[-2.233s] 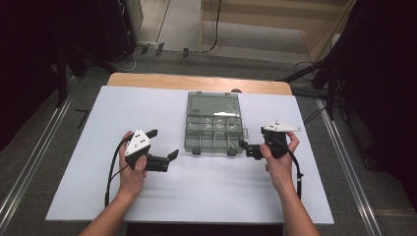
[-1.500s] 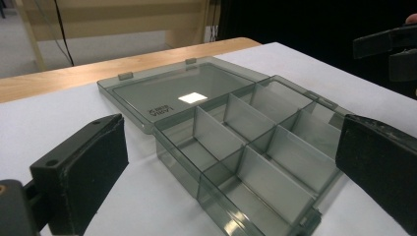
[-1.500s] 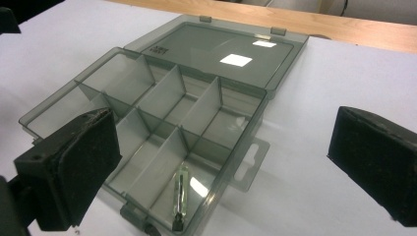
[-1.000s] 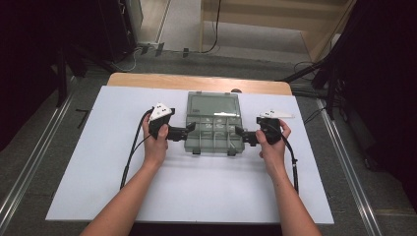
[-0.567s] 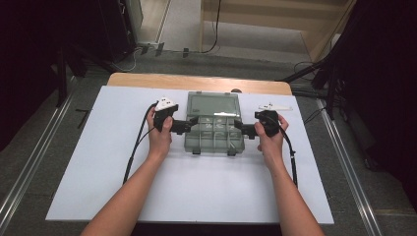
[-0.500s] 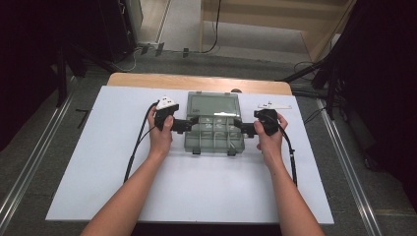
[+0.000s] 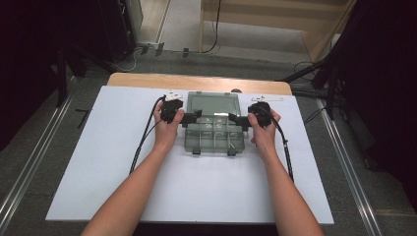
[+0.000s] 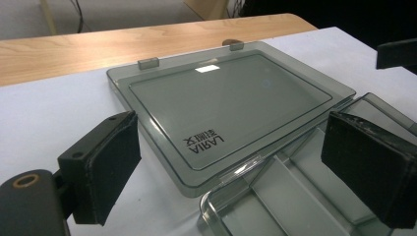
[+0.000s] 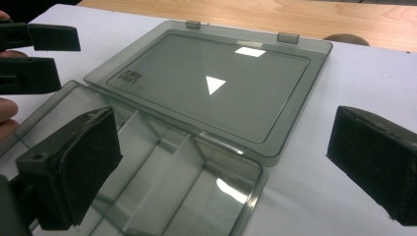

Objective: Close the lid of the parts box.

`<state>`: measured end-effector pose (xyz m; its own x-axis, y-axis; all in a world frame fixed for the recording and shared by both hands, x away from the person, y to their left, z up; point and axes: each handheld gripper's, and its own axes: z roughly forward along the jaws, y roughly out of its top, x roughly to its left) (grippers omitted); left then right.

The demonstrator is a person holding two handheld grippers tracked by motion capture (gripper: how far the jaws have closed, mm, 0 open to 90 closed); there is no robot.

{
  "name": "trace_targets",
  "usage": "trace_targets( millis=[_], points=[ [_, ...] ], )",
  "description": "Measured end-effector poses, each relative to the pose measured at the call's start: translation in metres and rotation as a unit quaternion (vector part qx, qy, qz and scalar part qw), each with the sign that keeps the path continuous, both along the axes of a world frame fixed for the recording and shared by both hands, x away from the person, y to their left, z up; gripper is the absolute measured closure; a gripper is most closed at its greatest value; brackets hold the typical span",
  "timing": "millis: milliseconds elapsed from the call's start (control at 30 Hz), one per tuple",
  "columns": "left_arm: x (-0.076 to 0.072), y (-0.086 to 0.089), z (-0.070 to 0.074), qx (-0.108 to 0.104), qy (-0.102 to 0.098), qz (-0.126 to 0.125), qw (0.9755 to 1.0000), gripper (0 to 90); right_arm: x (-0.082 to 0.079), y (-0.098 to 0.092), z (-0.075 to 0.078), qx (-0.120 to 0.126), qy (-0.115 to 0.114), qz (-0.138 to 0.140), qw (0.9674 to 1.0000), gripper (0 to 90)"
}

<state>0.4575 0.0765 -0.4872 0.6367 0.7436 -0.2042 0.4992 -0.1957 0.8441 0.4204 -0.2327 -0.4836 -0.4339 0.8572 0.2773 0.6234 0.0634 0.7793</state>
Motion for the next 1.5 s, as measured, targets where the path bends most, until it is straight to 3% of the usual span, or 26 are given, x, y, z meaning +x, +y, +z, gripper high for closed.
trace_targets(
  millis=[100,300,500,700,833,1000,1200,1267,1333,1500],
  points=[
    [0.005,-0.002,-0.002,0.002,0.015,0.006,0.9999,7.1,0.006,-0.003,-0.002,0.002,0.005,-0.003,1.0000,0.3],
    [0.012,-0.001,-0.009,-0.003,0.036,0.019,0.9992,7.2,0.017,-0.007,-0.007,0.029,0.018,-0.011,0.9994,3.7],
    [0.019,-0.002,-0.011,0.003,0.056,0.032,0.9979,8.1,0.028,-0.006,-0.015,0.028,0.039,-0.018,0.9987,8.8],
    [0.022,-0.008,-0.009,0.012,0.061,0.042,0.9972,16.3,0.034,-0.005,-0.020,0.034,0.051,-0.038,0.9974,22.6],
    [0.025,-0.007,-0.011,0.001,0.071,0.054,0.9961,20.7,0.038,-0.005,-0.023,0.037,0.061,-0.045,0.9965,30.3],
    [0.029,-0.006,-0.015,-0.014,0.105,0.066,0.9922,24.1,0.041,-0.005,-0.026,0.037,0.067,-0.042,0.9962,45.5],
    [0.031,-0.013,-0.015,-0.005,0.102,0.067,0.9925,25.4,0.046,-0.006,-0.028,0.045,0.084,-0.042,0.9946,44.4],
    [0.032,-0.013,-0.016,-0.006,0.111,0.069,0.9914,25.4,0.048,-0.005,-0.029,0.043,0.089,-0.040,0.9943,43.0],
    [0.034,-0.014,-0.020,-0.005,0.128,0.077,0.9888,25.5,0.049,-0.005,-0.029,0.041,0.092,-0.038,0.9942,42.3],
    [0.034,-0.013,-0.019,-0.012,0.134,0.082,0.9875,25.6,0.053,-0.008,-0.032,0.052,0.120,-0.027,0.9911,42.0]
  ],
)
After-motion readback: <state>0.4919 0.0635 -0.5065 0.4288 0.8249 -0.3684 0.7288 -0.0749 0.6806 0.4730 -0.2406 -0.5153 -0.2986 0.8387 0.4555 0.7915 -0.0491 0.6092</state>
